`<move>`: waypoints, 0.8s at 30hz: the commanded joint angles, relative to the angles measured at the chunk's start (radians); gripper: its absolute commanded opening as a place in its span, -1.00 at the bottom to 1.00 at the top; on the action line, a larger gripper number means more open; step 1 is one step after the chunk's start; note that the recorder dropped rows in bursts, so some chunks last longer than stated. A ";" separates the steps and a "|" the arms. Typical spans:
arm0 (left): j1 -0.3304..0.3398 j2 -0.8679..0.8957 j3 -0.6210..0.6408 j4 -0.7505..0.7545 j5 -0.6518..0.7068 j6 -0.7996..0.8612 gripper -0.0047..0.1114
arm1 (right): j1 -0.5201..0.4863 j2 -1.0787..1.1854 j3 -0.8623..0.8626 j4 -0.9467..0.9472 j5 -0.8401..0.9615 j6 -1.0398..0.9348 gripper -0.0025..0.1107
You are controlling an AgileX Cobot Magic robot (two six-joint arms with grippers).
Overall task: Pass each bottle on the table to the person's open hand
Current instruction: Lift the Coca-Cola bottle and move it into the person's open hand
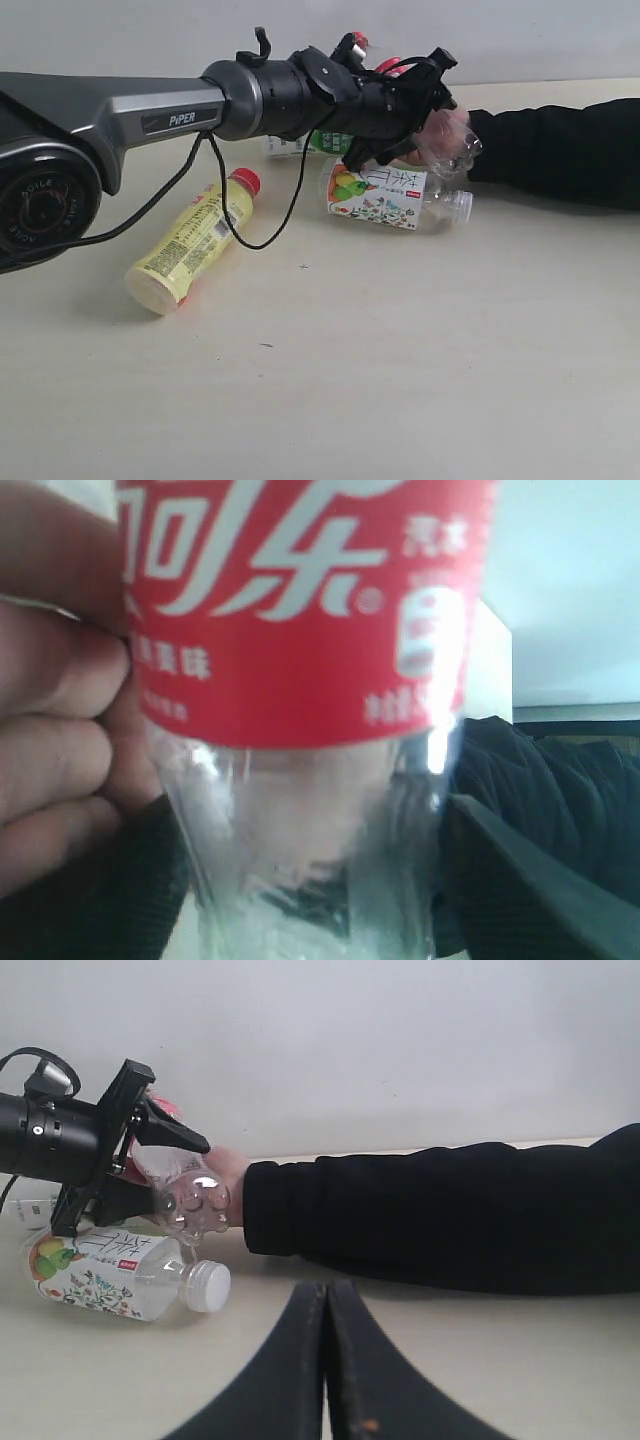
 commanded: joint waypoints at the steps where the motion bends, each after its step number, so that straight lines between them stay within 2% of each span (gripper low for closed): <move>1: 0.003 -0.004 -0.004 -0.007 -0.011 0.006 0.40 | 0.003 -0.007 0.004 0.001 -0.003 -0.001 -0.96; 13: 0.003 -0.004 -0.004 -0.030 0.013 0.006 0.45 | 0.003 -0.007 0.004 0.001 -0.003 -0.001 -0.96; 24: 0.010 -0.029 -0.004 -0.026 0.140 0.049 0.45 | 0.003 -0.007 0.004 0.001 -0.003 -0.001 -0.96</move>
